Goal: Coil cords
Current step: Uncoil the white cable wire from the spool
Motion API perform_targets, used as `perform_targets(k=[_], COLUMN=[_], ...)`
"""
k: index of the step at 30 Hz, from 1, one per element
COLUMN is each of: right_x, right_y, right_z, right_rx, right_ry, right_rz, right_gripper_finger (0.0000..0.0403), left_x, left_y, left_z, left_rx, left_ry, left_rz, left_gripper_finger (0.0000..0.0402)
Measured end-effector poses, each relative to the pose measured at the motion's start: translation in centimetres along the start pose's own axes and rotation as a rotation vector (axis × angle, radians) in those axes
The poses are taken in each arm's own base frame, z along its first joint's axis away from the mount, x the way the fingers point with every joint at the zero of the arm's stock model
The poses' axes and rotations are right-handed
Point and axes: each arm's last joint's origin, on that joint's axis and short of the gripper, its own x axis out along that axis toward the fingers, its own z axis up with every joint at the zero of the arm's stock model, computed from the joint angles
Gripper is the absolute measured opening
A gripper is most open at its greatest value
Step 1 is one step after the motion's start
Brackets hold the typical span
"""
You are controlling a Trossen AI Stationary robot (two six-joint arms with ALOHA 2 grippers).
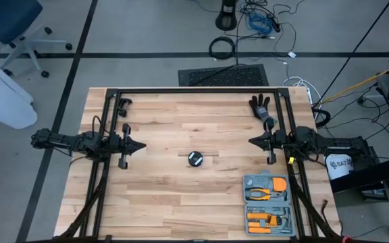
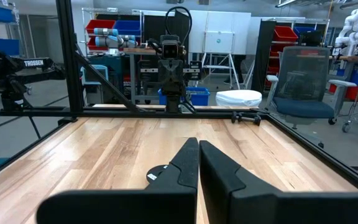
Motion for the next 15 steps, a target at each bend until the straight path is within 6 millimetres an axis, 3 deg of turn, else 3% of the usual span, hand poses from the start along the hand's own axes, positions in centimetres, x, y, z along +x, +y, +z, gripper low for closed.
perform_targets(k=[15], right_x=[0.0], right_y=[0.0], right_z=[0.2], right_rx=[0.0], right_ry=[-0.016], right_rz=[0.0], right_gripper_finger=[0.0], left_x=[-0.5], left_y=[0.3], left_z=[3.7], left_rx=[-0.054], left_ry=[-0.103], left_rz=[0.024], left_gripper_finger=[0.0])
